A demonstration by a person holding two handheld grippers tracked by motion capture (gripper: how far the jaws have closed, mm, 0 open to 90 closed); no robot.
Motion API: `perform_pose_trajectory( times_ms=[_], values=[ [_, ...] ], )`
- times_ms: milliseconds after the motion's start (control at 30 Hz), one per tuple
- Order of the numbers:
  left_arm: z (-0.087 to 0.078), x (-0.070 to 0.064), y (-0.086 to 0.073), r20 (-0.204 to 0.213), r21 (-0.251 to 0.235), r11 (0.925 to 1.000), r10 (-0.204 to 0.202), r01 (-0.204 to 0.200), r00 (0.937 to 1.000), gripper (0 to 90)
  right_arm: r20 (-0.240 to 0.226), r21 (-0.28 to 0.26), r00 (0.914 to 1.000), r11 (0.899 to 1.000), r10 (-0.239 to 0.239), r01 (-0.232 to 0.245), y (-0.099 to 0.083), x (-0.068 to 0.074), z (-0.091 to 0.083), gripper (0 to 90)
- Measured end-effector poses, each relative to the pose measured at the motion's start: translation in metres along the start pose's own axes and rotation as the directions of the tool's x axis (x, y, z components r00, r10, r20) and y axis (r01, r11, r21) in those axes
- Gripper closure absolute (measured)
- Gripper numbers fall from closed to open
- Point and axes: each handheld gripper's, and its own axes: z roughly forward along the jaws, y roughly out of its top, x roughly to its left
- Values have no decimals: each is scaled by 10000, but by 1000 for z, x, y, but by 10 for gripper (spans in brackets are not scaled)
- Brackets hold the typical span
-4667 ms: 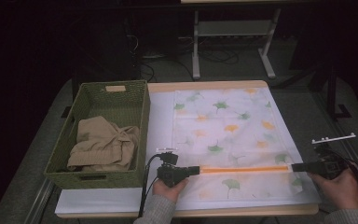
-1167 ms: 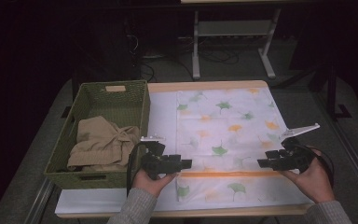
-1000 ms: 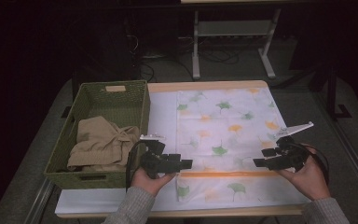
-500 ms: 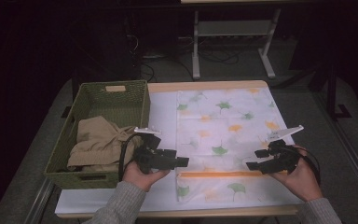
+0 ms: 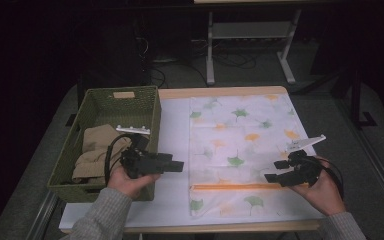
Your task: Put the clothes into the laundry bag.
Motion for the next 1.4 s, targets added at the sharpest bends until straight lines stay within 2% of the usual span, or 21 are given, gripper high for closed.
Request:
perform_pose_trajectory(
  times_ms=[100,333,567,800,833,867,967,1000,1033,1067,1100,1167,1233,1333,1367,1400],
  values=[
    [-16,8,0,-203,-131,9998,-137,134,9997,252,-23,31,10000,10000,-11,11,0,0,1,325],
    [-37,24,-2,-388,-269,9986,-476,466,9981,254,-15,98,10000,9999,-29,29,1,0,3,320],
    [-48,33,-4,-627,-333,9976,-628,608,9961,257,5,158,10000,9998,-79,79,1,0,4,317],
    [-65,50,-9,-1423,-519,9944,-988,923,9849,239,-30,205,9999,9997,-115,115,2,0,6,317],
    [-65,50,-9,-1423,-519,9944,-988,923,9849,233,-30,205,9999,9997,-115,115,2,0,6,317],
    [-71,55,-11,-1625,-581,9933,-1082,1000,9808,233,-29,233,10000,9997,-86,87,2,0,7,316],
    [-79,63,-13,-1941,-594,9922,-1191,1095,9737,225,-44,257,9999,9996,-92,93,2,-1,7,316],
    [-79,63,-13,-1941,-594,9922,-1191,1095,9737,222,-43,261,9999,9996,-104,105,2,-1,7,316],
    [-84,68,-15,-2216,-622,9910,-1296,1187,9665,217,-44,265,9999,9996,-107,108,2,-1,8,316],
    [-86,71,-15,-2310,-767,9885,-1447,1303,9621,214,-54,264,9999,9996,-116,118,2,-1,8,316],
    [-86,71,-15,-2310,-767,9885,-1447,1303,9621,214,-54,264,9999,9996,-116,118,2,-1,8,316],
    [-90,78,-17,-2656,-792,9869,-1567,1404,9513,214,-80,301,9999,9995,-108,111,2,-1,9,315],
    [-92,82,-18,-2830,-715,9863,-1633,1490,9451,213,-119,319,9998,9994,-134,138,2,-1,9,314],
    [-98,89,-20,-3238,-613,9839,-1788,1680,9291,210,-137,308,9999,9995,-103,107,1,-2,10,311],
    [-99,91,-20,-3476,-574,9825,-1858,1769,9191,210,-137,310,9998,9995,-107,112,1,-2,10,311],
    [-101,93,-20,-3675,-502,9827,-1842,1783,9116,206,-139,313,9998,9995,-106,110,1,-2,10,311]
  ],
)
